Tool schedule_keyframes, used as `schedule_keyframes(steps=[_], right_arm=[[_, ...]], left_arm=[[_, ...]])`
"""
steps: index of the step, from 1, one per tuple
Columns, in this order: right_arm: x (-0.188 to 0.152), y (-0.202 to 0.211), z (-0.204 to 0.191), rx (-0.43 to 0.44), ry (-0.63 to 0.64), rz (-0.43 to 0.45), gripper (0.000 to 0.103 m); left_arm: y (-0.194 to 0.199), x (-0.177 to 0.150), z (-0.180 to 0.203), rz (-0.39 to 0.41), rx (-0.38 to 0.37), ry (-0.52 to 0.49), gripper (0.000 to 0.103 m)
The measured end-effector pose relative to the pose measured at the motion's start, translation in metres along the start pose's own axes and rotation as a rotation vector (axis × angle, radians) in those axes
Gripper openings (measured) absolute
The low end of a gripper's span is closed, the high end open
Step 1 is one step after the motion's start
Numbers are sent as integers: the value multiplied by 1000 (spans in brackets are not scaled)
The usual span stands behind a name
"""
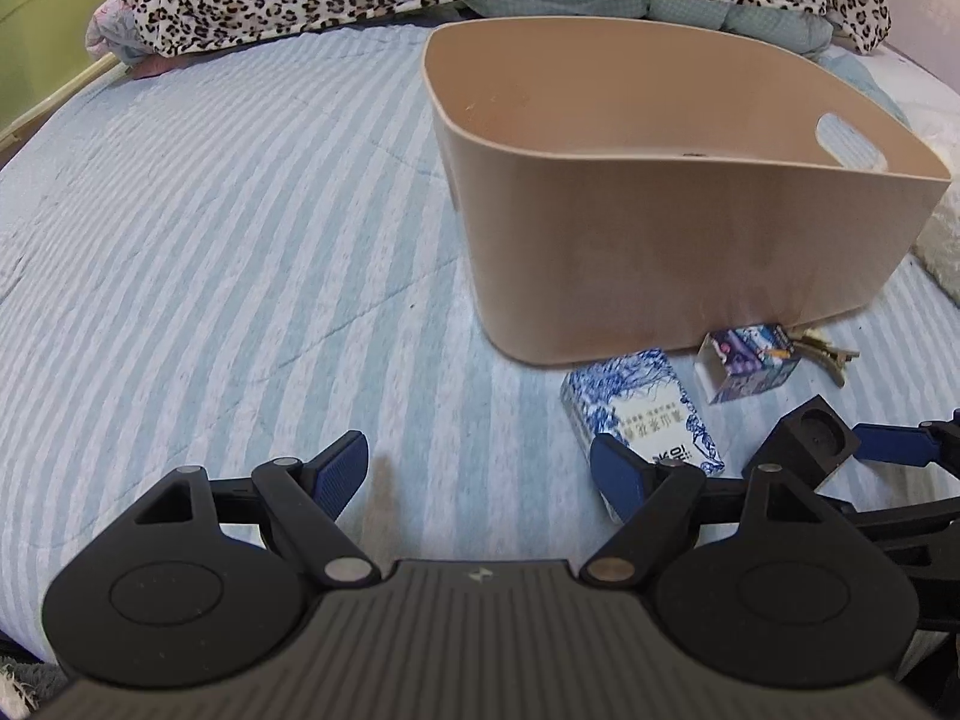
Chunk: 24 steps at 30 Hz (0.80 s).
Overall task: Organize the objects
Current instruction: 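Move both tools back toward the remaining boxes beside the basket, then grasp the blue-and-white patterned box with the left tool while the right tool grasps the black cube box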
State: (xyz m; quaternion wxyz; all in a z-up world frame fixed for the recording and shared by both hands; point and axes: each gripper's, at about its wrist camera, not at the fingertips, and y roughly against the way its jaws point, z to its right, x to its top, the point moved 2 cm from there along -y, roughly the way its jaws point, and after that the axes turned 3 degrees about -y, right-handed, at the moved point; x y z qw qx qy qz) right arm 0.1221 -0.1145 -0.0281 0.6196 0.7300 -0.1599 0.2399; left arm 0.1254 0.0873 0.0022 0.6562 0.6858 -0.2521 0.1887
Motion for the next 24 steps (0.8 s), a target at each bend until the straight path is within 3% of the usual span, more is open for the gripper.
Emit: schedule_keyframes(steps=[10, 15, 20, 24], right_arm=[[-4, 1, 6, -12, -5, 21, 76], [-9, 3, 6, -31, 10, 34, 72], [-14, 5, 5, -40, 10, 45, 69], [-19, 7, 4, -46, 14, 50, 68]], left_arm=[[-2, 17, 16, 30, -63, 40, 82], [-21, 14, 30, -1, -91, 20, 82], [-30, 12, 31, -36, -183, 58, 82], [-33, 11, 32, -33, -187, 74, 82]])
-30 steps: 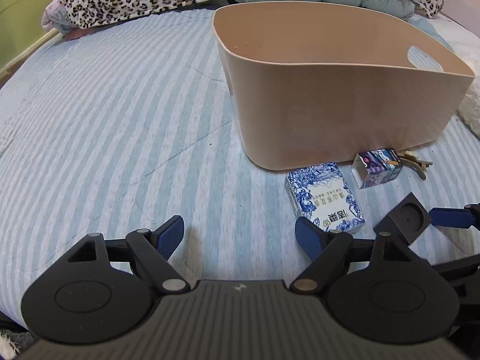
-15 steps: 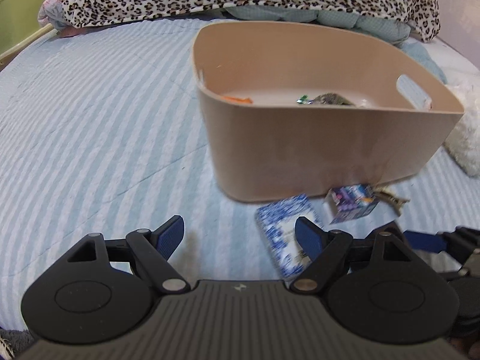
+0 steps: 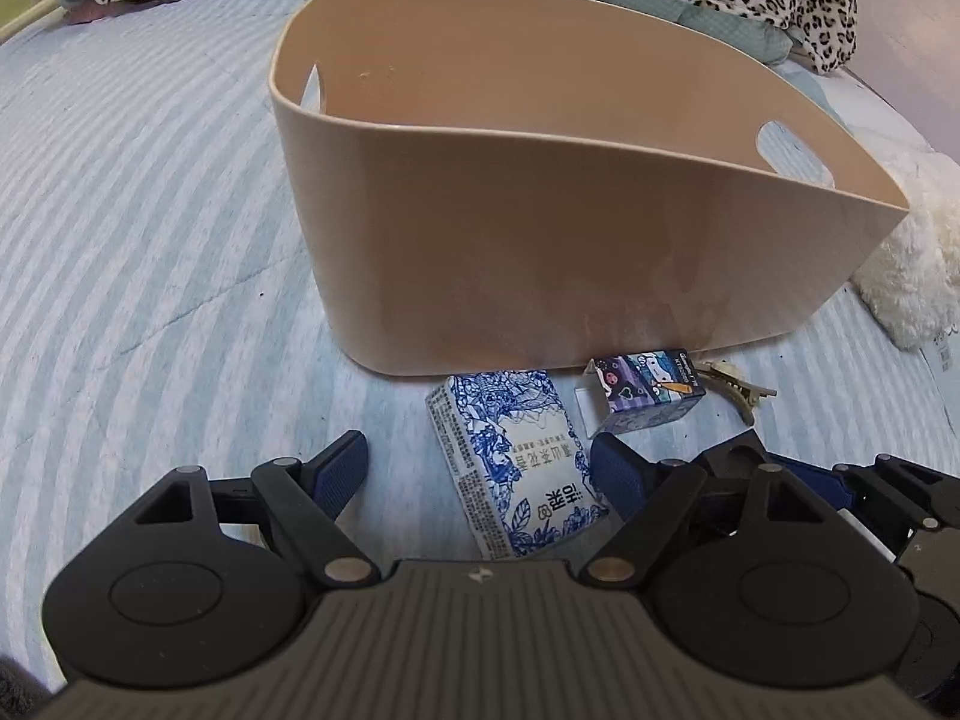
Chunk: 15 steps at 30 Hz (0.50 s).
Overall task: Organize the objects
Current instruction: 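Grasp the blue-and-white patterned box with the left tool while the right tool grasps the black cube box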
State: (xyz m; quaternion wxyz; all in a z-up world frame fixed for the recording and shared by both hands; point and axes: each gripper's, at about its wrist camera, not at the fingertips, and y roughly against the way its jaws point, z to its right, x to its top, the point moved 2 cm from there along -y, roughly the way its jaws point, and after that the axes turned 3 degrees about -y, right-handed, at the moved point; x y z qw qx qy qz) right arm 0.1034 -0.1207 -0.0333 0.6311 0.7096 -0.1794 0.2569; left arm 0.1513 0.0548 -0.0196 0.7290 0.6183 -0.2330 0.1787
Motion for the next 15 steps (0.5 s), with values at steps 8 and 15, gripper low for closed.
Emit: schedule_keyframes(steps=[8, 15], right_arm=[[-7, 5, 6, 12, -11, 17, 42], [-12, 15, 9, 38, -9, 22, 29]], left_arm=[[-6, -11, 7, -7, 55, -90, 64], [2, -16, 0, -29, 54, -82, 47]])
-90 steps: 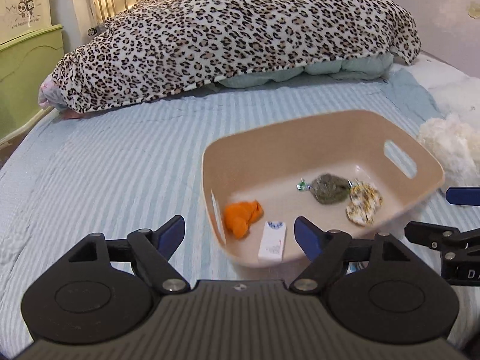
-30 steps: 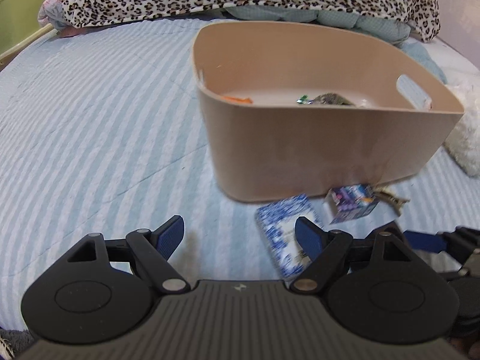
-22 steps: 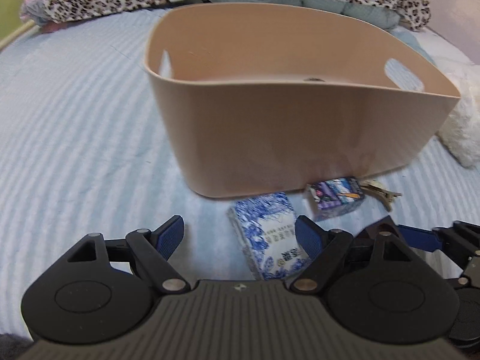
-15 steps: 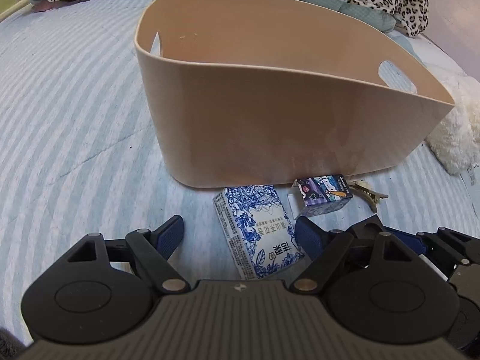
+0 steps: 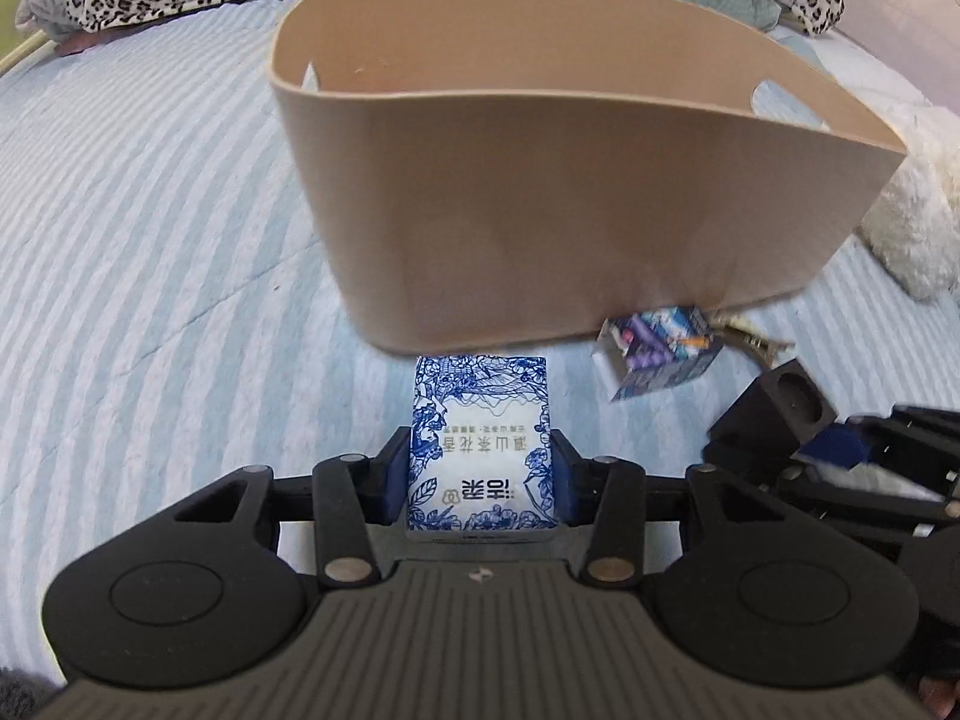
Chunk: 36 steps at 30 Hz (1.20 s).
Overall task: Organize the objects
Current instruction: 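Grasp the blue-and-white patterned box with the left tool while the right tool grasps the black cube box, then carry both boxes over the beige basket and open both tools to drop them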
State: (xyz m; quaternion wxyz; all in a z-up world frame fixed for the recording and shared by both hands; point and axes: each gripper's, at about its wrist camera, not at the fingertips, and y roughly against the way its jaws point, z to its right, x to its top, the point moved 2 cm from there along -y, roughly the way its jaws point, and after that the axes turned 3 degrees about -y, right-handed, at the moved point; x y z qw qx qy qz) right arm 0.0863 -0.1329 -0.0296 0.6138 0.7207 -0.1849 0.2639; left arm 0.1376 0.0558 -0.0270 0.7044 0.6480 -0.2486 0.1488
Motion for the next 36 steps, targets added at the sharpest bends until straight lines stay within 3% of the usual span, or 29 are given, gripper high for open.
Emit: schedule_keyframes(steps=[4, 9, 24, 29, 36], right_arm=[[-4, 12, 2, 12, -14, 15, 29], [5, 27, 3, 20, -43, 59, 29], [102, 89, 23, 24, -58, 309, 29], [128, 91, 29, 9, -47, 341, 29], [156, 59, 29, -29, -11, 322, 29]], left_arm=[[15, -6, -6, -3, -11, 13, 47], [43, -7, -7, 60, -2, -3, 47], [115, 41, 16, 310, 38, -73, 47], [113, 75, 17, 347, 65, -64, 47], [81, 116, 17, 335, 118, -63, 47]])
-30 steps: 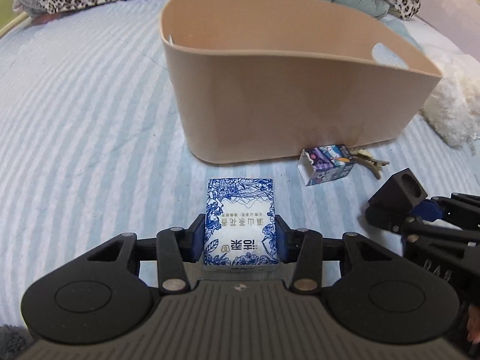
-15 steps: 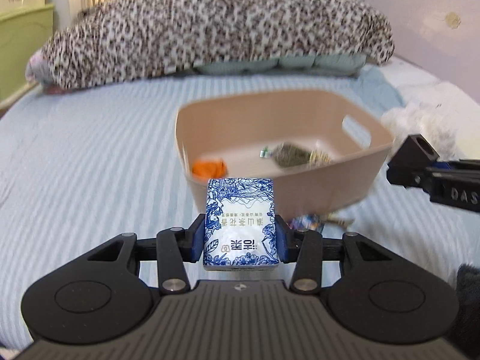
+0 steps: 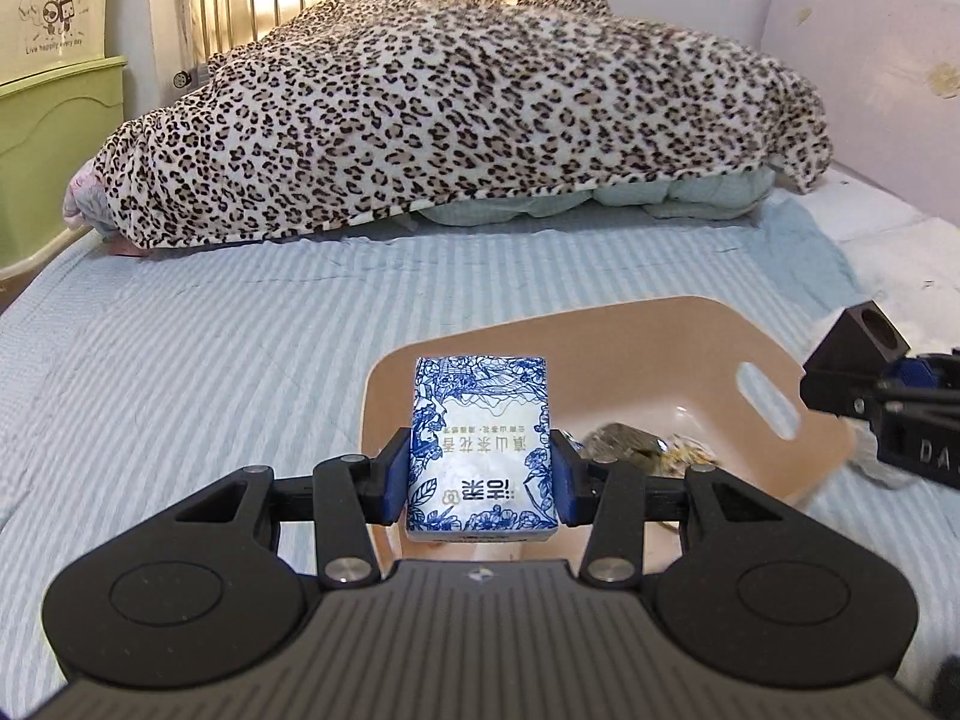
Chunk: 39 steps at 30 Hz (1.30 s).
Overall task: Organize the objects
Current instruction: 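Carry both boxes over the beige basket and open both tools to drop them, then grasp the purple cartoon juice box with the left tool while the right tool grasps the metal hair clip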
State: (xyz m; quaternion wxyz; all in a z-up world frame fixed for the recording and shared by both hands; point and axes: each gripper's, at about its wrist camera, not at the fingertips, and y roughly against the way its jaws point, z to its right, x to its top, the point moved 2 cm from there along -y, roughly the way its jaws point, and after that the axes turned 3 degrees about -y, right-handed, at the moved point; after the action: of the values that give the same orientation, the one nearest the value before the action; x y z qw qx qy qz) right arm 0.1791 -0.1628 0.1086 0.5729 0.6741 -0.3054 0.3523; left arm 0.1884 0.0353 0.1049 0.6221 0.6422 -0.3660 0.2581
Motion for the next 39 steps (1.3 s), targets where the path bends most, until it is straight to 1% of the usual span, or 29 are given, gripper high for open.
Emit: schedule_keyframes(steps=[5, 10, 13, 15, 16, 17, 18, 19, 20, 21, 26, 30, 31, 33, 39], right_arm=[[1, -40, -1, -28, 16, -43, 29], [-7, -78, -1, -64, 43, -114, 29], [-14, -94, -2, -77, 58, -163, 29], [-17, -100, -3, -81, 64, -177, 29], [-18, -100, -3, -84, 67, -176, 29], [-18, -100, -4, -82, 72, -177, 31], [-18, -98, -4, -82, 74, -173, 40], [-17, -94, -4, -75, 73, -160, 41], [-17, -89, -3, -75, 75, -152, 47], [-15, -83, -3, -78, 79, -140, 54], [-7, -45, 1, -70, 87, -101, 67], [-10, -17, 6, -63, 98, -101, 73], [-14, -10, 8, -62, 101, -105, 74], [-21, 0, 13, -61, 98, -120, 74], [-48, 14, 24, -67, 80, -180, 74]], left_arm=[[-44, 0, 4, -69, 21, -6, 47], [-85, -11, 8, -169, 61, -26, 47], [-99, -19, 5, -210, 56, -19, 47], [-101, -23, 5, -218, 58, -25, 48], [-100, -23, 5, -213, 66, -30, 48], [-97, -22, 4, -204, 73, -30, 50], [-94, -21, 4, -199, 77, -28, 61], [-89, -19, 3, -189, 80, -24, 73], [-84, -17, 3, -172, 83, -20, 75], [-77, -15, 2, -153, 84, -20, 76], [-48, -12, -2, -117, 91, -17, 81], [-21, -16, -1, -91, 68, -26, 84], [-14, -17, 1, -84, 68, -37, 87], [-2, -21, 4, -72, 75, -54, 91], [21, -43, 14, -80, 65, -62, 91]])
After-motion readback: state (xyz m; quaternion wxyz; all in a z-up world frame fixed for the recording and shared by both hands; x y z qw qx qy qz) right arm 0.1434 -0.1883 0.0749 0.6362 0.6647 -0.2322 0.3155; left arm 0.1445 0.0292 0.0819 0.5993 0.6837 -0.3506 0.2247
